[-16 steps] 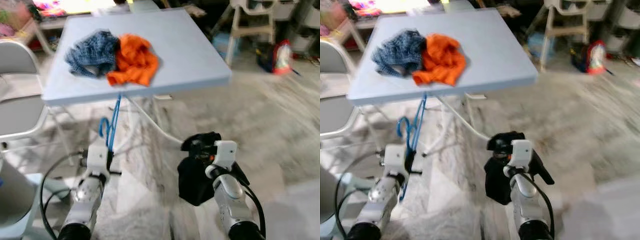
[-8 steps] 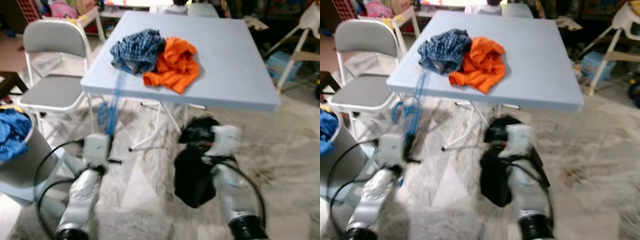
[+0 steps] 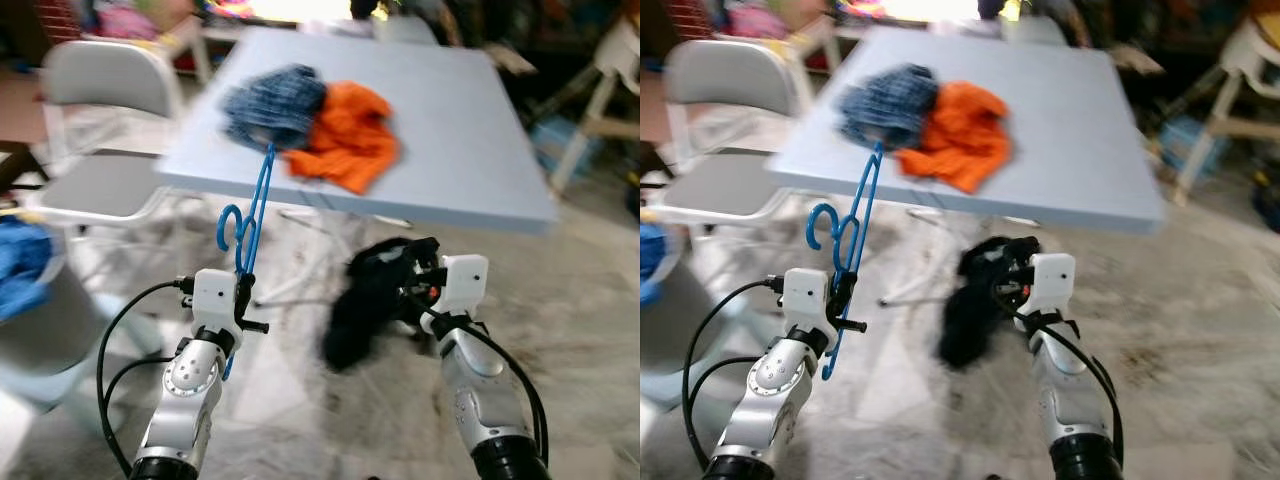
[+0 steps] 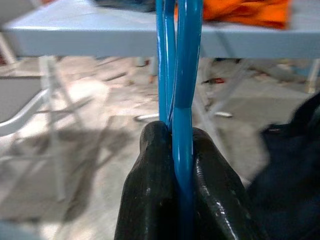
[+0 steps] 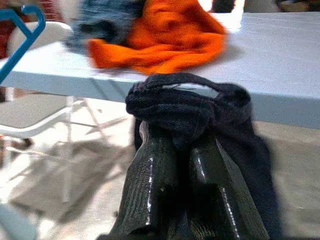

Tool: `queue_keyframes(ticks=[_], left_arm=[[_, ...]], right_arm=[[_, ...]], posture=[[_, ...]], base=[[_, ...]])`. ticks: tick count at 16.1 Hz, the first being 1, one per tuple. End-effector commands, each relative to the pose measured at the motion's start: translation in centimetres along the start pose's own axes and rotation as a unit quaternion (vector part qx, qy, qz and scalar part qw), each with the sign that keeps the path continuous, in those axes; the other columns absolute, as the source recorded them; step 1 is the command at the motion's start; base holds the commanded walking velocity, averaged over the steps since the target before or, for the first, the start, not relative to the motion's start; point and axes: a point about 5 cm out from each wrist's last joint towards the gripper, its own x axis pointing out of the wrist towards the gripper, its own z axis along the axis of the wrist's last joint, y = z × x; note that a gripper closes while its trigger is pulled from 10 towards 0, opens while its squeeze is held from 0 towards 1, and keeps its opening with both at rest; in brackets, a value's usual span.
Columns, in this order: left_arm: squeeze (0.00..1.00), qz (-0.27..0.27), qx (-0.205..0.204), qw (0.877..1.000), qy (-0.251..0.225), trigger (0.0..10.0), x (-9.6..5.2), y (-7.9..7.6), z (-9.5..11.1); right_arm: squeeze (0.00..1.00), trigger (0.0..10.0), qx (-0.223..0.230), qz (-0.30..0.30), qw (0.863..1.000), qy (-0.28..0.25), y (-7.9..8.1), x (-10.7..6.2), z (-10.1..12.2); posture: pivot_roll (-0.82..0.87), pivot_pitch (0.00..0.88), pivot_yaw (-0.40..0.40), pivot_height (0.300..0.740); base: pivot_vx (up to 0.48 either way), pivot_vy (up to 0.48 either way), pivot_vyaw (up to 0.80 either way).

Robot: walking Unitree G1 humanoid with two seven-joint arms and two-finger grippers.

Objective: Hang hanger

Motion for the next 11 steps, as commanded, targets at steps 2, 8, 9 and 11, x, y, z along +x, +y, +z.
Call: queue_keyframes(ticks=[2, 8, 9, 11], left_arm=[[0.0, 0.005, 0.001, 1.0, 0.0, 10.0, 0.0, 0.6, 0.5], [0.0, 0.0, 0.004, 1.0, 0.006, 10.0, 0.3, 0.8, 0.8], [0.0, -0.002, 0.008, 1.0, 0.007, 10.0, 0.3, 0.8, 0.8], [0.0, -0.01, 0.019, 1.0, -0.016, 10.0, 0.3, 0.8, 1.5]], right_arm=[[0.0, 10.0, 0.003, 0.0, 1.0, -0.014, 0.3, 0.1, 0.8], [0.0, 10.0, 0.006, -0.006, 1.0, -0.014, 0.3, 0.1, 0.7], [0.0, 10.0, 0.007, -0.008, 1.0, -0.015, 0.3, 0.1, 0.8], [0.0, 10.0, 0.007, -0.02, 1.0, -0.022, 0.1, 0.1, 1.1]], posture=[[0.15, 0.135, -0.01, 0.74], [0.15, 0.131, 0.005, 0.74], [0.15, 0.13, 0.007, 0.74], [0.15, 0.132, 0.009, 0.74]], base=[[0.0, 0.48, -0.5], [0.0, 0.48, 0.0], [0.0, 0.48, 0.0], [0.0, 0.212, 0.0]])
